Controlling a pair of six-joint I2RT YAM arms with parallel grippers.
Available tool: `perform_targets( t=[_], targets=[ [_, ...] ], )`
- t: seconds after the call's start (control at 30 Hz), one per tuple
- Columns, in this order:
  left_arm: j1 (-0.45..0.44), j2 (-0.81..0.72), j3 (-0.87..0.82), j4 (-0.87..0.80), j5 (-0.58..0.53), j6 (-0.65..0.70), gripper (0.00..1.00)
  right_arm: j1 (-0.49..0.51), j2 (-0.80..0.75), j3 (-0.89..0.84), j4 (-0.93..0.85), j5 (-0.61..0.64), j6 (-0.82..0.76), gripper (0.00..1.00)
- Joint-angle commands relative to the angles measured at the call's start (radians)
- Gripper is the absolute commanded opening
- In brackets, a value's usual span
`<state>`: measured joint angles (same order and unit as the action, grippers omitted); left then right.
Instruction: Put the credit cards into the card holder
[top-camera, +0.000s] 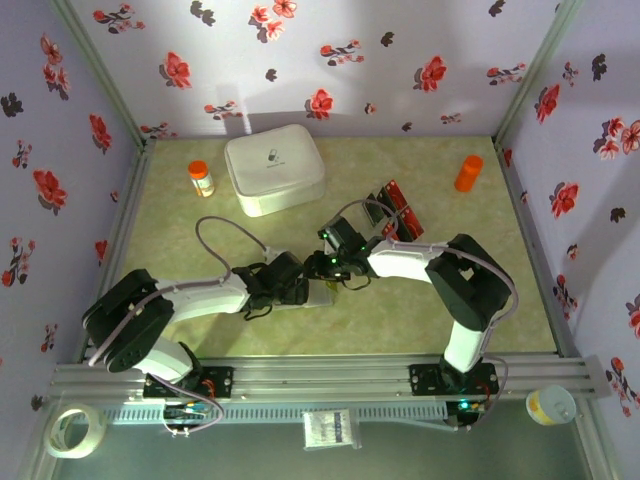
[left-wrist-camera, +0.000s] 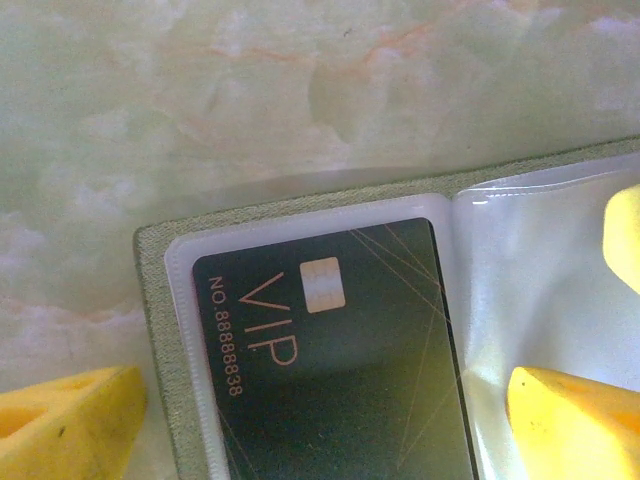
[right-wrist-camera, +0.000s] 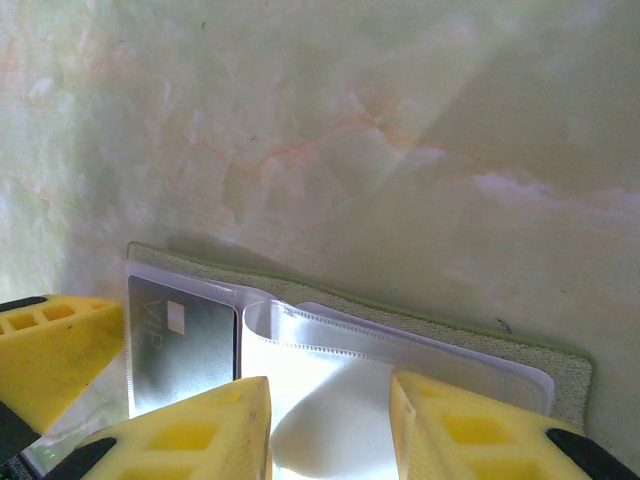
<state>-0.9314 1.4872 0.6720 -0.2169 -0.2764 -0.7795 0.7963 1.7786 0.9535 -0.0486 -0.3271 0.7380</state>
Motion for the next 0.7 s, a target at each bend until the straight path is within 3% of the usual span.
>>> perform_targets(
  t=[0.0, 0.4, 0.67],
  targets=[
    [-0.008, -0.027, -0.014, -0.032, -0.007, 0.010, 0.93, -0.005, -0.021, -0.019, 0.003, -0.023, 0.021, 0.37],
    [-0.007, -0.019, -0.027, -0.019, -0.006, 0.008, 0.92, -0.023, -0.102, -0.055, -0.034, 0.030, 0.003, 0.46],
    [-0.006, -0.016, -0.024, -0.017, -0.006, 0.008, 0.92, -0.023, -0.053, -0.049, -0.007, 0.000, 0.015, 0.48]
  ],
)
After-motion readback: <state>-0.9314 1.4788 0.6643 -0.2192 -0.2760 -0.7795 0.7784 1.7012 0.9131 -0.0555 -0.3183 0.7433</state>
